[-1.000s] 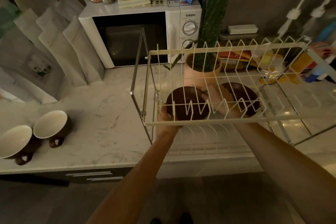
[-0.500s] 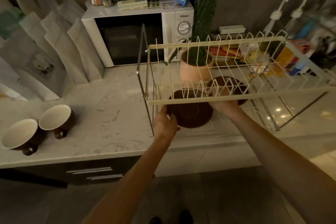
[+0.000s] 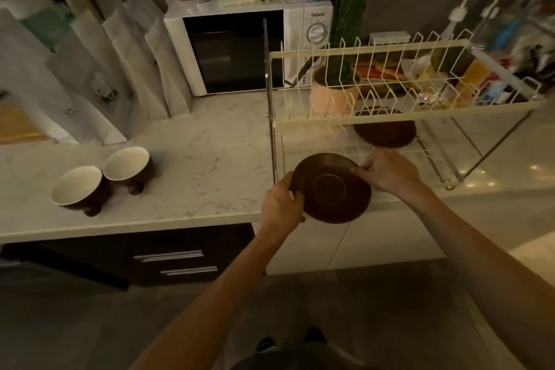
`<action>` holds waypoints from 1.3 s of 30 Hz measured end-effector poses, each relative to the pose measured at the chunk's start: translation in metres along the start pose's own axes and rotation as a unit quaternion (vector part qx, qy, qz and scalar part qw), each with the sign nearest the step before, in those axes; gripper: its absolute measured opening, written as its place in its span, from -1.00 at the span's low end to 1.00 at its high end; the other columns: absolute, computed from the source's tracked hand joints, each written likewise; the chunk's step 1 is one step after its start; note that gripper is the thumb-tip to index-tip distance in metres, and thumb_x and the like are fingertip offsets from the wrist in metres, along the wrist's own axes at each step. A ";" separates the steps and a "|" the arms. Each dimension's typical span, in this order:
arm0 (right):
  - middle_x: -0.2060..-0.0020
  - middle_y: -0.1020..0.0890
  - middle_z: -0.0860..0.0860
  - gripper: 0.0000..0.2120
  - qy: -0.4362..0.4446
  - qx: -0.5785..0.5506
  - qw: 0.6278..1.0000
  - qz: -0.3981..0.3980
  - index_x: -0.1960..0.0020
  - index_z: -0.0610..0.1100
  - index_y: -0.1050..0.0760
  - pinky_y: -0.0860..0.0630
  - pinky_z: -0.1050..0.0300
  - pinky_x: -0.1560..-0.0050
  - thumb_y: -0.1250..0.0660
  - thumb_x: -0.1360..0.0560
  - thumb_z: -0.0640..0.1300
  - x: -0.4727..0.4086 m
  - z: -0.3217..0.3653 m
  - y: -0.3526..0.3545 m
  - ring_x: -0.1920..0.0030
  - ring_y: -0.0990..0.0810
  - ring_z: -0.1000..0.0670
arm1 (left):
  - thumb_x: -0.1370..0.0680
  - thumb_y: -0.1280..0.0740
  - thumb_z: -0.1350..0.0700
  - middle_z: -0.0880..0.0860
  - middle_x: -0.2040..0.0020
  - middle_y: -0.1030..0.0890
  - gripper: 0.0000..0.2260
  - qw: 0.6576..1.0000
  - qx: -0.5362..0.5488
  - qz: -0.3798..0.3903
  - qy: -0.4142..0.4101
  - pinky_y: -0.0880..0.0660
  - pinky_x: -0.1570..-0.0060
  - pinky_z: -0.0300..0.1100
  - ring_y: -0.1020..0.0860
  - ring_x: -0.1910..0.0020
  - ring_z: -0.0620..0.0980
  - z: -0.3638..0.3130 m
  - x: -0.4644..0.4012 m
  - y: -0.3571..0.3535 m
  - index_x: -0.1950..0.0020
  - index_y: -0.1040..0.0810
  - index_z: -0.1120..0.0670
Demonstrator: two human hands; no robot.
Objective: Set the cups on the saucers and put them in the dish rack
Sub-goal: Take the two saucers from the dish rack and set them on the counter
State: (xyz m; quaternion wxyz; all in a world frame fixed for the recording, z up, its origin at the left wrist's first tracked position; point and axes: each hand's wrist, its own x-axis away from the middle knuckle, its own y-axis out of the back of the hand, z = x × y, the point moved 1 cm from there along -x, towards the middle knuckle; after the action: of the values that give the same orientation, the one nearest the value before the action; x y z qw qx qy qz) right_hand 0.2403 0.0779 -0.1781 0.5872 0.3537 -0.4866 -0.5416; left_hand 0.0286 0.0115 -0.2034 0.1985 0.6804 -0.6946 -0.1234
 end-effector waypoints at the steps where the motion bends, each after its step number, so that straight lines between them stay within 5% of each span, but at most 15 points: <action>1: 0.24 -0.68 -0.01 -0.68 -0.004 0.000 1.000 0.004 0.14 -0.05 -0.69 -0.55 0.05 0.13 -0.33 -0.51 0.18 0.006 0.003 -0.003 0.15 -0.65 -0.07 | -0.61 -0.22 0.19 -0.04 -0.07 -0.56 -0.68 1.000 0.004 0.002 0.000 -0.66 0.29 -0.03 -0.67 0.24 -0.03 0.002 0.006 0.005 -0.35 -0.43 0.02; 6: 0.31 -0.66 -0.01 -0.65 0.017 0.012 0.999 0.030 0.20 -0.08 -0.65 -0.54 0.08 0.19 -0.34 -0.51 0.18 0.030 0.019 -0.020 0.24 -0.64 -0.04 | -0.60 -0.24 0.19 -0.01 -0.10 -0.56 -0.66 1.000 0.001 0.019 0.007 -0.64 0.34 -0.17 -0.68 0.21 -0.05 0.026 0.031 0.027 -0.37 -0.42 -0.02; 13: 0.32 -0.70 0.05 -0.69 0.071 -0.020 0.993 0.088 0.16 -0.06 -0.68 -0.65 -0.03 0.08 -0.34 -0.50 0.16 0.053 0.056 -0.049 0.26 -0.68 0.03 | -0.58 -0.27 0.11 -0.08 0.03 -0.64 -0.74 0.999 -0.039 0.003 0.036 -0.66 0.14 -0.05 -0.66 0.14 -0.10 0.065 0.052 0.066 -0.26 -0.49 -0.10; 18: 0.32 -0.71 0.01 -0.75 0.106 -0.075 0.984 0.121 0.14 -0.11 -0.67 -0.52 0.23 0.42 -0.35 -0.55 0.03 0.064 0.090 -0.064 0.41 -0.64 0.06 | -0.59 -0.25 0.09 -0.09 0.05 -0.65 -0.69 0.995 -0.073 -0.021 0.071 -0.63 0.07 -0.08 -0.64 0.12 -0.14 0.087 0.058 0.102 -0.32 -0.44 -0.14; 22: 0.33 -0.69 0.03 -0.81 0.116 -0.155 0.970 0.147 0.12 -0.13 -0.66 -0.43 0.37 0.51 -0.35 -0.57 -0.05 0.069 0.120 -0.075 0.45 -0.59 0.12 | -0.59 -0.25 0.05 -0.02 -0.07 -0.65 -0.65 0.994 -0.054 -0.038 0.089 -0.63 0.00 0.00 -0.65 0.00 -0.06 0.105 0.058 0.134 -0.37 -0.40 -0.15; 25: 0.40 -0.67 0.01 -0.76 0.120 -0.164 0.970 0.133 0.16 -0.17 -0.66 -0.44 0.36 0.52 -0.35 -0.57 -0.05 0.067 0.144 -0.087 0.50 -0.61 0.11 | -0.58 -0.26 0.03 0.01 -0.18 -0.61 -0.63 0.992 -0.029 -0.063 0.109 -0.62 -0.04 0.06 -0.62 -0.08 0.00 0.116 0.056 0.155 -0.40 -0.40 -0.10; 28: 0.45 -0.67 -0.05 -0.68 0.116 -0.166 0.972 0.119 0.19 -0.22 -0.65 -0.47 0.32 0.52 -0.33 -0.58 -0.02 0.059 0.169 -0.097 0.55 -0.61 0.09 | -0.59 -0.26 0.07 0.03 -0.20 -0.59 -0.70 0.986 0.002 -0.108 0.127 -0.62 0.06 -0.10 -0.61 -0.02 -0.06 0.124 0.047 0.174 -0.34 -0.47 -0.01; 32: 0.42 -0.68 -0.09 -0.68 0.086 -0.181 0.973 0.112 0.15 -0.23 -0.64 -0.65 0.10 0.29 -0.31 -0.60 -0.01 0.040 0.201 -0.105 0.47 -0.66 -0.01 | -0.59 -0.24 0.15 0.08 -0.12 -0.65 -0.71 0.976 0.021 -0.140 0.165 -0.63 -0.01 0.02 -0.64 0.00 -0.01 0.131 0.023 0.195 -0.30 -0.51 0.01; 39: 0.31 -0.66 -0.10 -0.69 0.050 -0.167 0.981 0.081 0.04 -0.26 -0.57 -0.42 0.26 0.43 -0.17 -0.65 -0.07 -0.005 0.240 -0.113 0.52 -0.57 0.04 | -0.55 -0.28 0.14 0.11 -0.05 -0.68 -0.76 0.963 0.020 -0.195 0.185 -0.59 -0.07 0.07 -0.64 0.01 0.07 0.136 -0.035 0.211 -0.20 -0.57 0.08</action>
State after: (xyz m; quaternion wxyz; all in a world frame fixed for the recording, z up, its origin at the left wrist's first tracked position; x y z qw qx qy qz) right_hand -0.0209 0.0915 -0.2191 0.7035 0.2367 -0.3859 -0.5478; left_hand -0.2213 0.0425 -0.2347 0.2822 0.8174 -0.5019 -0.0181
